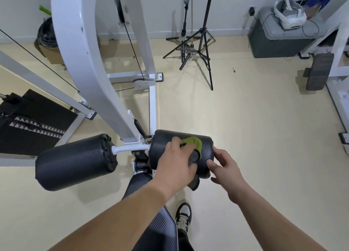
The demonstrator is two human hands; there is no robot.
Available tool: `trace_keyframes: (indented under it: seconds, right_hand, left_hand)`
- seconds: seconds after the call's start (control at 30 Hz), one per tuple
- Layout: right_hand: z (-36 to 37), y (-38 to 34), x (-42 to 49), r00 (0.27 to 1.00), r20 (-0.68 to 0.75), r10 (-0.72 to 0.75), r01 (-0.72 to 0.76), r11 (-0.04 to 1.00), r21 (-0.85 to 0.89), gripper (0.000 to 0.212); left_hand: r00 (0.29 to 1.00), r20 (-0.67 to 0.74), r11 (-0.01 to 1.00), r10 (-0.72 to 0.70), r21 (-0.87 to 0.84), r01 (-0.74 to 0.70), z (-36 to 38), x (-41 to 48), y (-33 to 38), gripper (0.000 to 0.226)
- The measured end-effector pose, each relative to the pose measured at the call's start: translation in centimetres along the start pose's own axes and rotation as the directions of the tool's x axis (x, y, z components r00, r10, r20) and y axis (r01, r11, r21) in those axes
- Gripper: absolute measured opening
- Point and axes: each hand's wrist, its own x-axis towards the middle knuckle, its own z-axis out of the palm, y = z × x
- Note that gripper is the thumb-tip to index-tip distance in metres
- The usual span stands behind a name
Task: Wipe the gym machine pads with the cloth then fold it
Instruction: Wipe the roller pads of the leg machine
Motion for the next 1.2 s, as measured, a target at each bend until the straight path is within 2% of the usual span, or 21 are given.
trace_keyframes:
  seconds: [0.07, 0.17, 0.23, 0.33, 0.4, 0.47, 0.53, 0.6, 0.7, 0.77, 0.87, 0.9, 1.0, 1.1, 1.13, 1.2]
  right_hand:
    - [-0.7, -1.6, 0.7, 0.996, -0.037, 0.079, -0.077, 0.996, 0.041, 0.024]
    - [-0.6, -3.4, 1.3, 0.997, -0.005, 0.080, -0.080, 0.996, -0.035, 0.025]
    - [0.1, -3.4, 1.1, 0.998, 0.026, 0.058, -0.056, 0.995, -0.077, 0.014]
    - [0.7, -2.8, 1.2, 1.000, 0.024, 0.002, 0.000, 0.995, -0.097, 0.026]
    - [0.7, -2.7, 1.3, 0.999, 0.033, -0.004, 0.007, 0.993, -0.114, 0.025]
    - [0.6, -2.7, 1.5, 0.999, 0.050, 0.011, -0.005, 0.994, -0.113, 0.025]
    - [0.4, -2.8, 1.7, 0.998, 0.066, 0.016, -0.009, 0.995, -0.104, 0.027]
    - [0.4, -2.7, 1.7, 0.997, 0.075, 0.016, -0.010, 0.997, -0.077, 0.027]
    - [0.9, -1.3, 1.0, 0.998, 0.046, -0.036, 0.037, 0.999, -0.027, 0.032]
    - [1.4, -0.1, 0.2, 0.994, -0.003, -0.105, 0.105, 0.994, -0.040, 0.041]
    - [2.0, 1.0, -0.9, 0.988, -0.029, -0.152, 0.151, 0.988, -0.023, 0.048]
    - [2.1, 1.2, -1.0, 0.988, -0.031, -0.153, 0.153, 0.988, -0.003, 0.047]
    - [2.3, 2.6, -1.1, 0.986, -0.020, -0.168, 0.168, 0.986, 0.005, 0.055]
    - [2.0, 4.6, -1.8, 0.987, 0.000, -0.163, 0.163, 0.987, -0.009, 0.067]
    - [1.8, 4.4, -2.0, 0.991, 0.005, -0.136, 0.136, 0.991, 0.005, 0.060]
    - [1.2, 3.3, -1.8, 0.998, -0.034, -0.060, 0.060, 0.998, 0.008, 0.022]
  left_hand:
    - [0.996, 0.086, 0.998, 0.036, 0.046, -0.040, -0.5, -1.0, -1.3, 0.044]
    - [0.975, 0.212, 0.979, 0.070, 0.171, -0.107, -0.8, -3.0, -2.5, 0.047]
    - [0.977, 0.208, 0.990, 0.037, 0.123, -0.063, -0.5, -4.5, -3.4, 0.049]
    - [0.995, -0.061, 0.995, -0.075, -0.068, 0.071, -1.1, -3.8, -5.0, 0.049]
    - [0.933, -0.251, 0.964, -0.258, -0.135, 0.230, -1.5, -1.2, -5.0, 0.049]
    - [0.870, -0.293, 0.917, -0.397, -0.167, 0.362, -1.7, 1.3, -3.0, 0.043]
    - [0.912, -0.253, 0.947, -0.322, -0.101, 0.307, -0.8, 2.3, 0.1, 0.034]
    - [0.978, -0.161, 0.991, -0.131, -0.023, 0.129, 1.0, 1.5, 2.9, 0.037]
    - [0.999, -0.037, 0.999, 0.037, -0.014, -0.038, 0.3, 1.0, 2.1, 0.045]
    - [0.998, -0.063, 1.000, -0.028, 0.011, 0.029, -1.6, 2.0, -0.8, 0.045]
    - [0.913, -0.196, 0.933, -0.358, -0.045, 0.356, -3.5, 3.7, -4.2, 0.047]
    - [0.906, -0.204, 0.928, -0.371, -0.046, 0.370, -3.4, 3.7, -3.5, 0.046]
    - [0.976, -0.155, 0.988, -0.155, -0.032, 0.152, -0.9, 2.1, 0.6, 0.039]
    - [0.999, -0.041, 0.999, -0.002, -0.033, 0.001, 0.9, -0.4, 1.6, 0.041]
    - [1.000, 0.009, 0.999, 0.017, -0.027, -0.017, 0.8, -1.0, 0.9, 0.042]
    - [0.988, 0.137, 0.996, 0.068, 0.043, -0.074, -0.2, -2.1, -1.1, 0.044]
